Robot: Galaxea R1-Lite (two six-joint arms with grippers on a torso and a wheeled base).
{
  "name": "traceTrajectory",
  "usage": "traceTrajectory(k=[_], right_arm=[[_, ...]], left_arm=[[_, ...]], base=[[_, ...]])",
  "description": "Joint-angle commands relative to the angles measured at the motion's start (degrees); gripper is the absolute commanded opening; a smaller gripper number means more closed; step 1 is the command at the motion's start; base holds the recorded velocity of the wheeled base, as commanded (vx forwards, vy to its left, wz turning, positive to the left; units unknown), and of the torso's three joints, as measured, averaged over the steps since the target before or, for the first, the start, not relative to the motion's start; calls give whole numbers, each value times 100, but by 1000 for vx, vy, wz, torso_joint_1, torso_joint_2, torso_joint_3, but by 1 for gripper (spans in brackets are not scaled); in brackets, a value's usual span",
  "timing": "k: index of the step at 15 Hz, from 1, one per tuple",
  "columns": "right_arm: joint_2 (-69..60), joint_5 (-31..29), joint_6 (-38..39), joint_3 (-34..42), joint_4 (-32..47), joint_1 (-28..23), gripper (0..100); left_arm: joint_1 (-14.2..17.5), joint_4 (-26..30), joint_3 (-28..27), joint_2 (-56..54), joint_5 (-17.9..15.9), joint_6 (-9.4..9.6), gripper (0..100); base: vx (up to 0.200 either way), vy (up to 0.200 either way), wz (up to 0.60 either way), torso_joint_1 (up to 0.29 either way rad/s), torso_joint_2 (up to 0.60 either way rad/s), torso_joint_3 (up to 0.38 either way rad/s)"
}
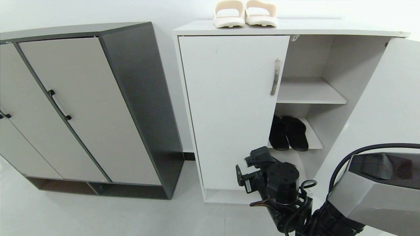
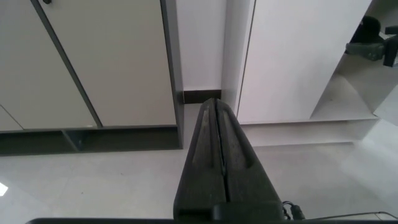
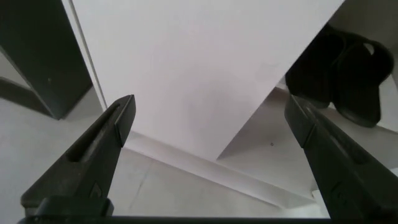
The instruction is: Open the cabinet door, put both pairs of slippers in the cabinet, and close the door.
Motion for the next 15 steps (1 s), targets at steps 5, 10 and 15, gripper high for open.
traceTrajectory(k=[5,10,15], right_arm=[[94,-2,-1,-4,-6,3,100],[103,-2,-1,14,-6,3,100],[103,-11,-1,14,-6,3,100]], left_arm=[[1,-3,0,-1,-1,1,0],[1,-3,0,-1,-1,1,0],[1,-3,0,-1,-1,1,0]], base=[[0,0,0,37,-347,-347],[0,0,0,109,-482,-346],[0,0,0,154,-471,-319]])
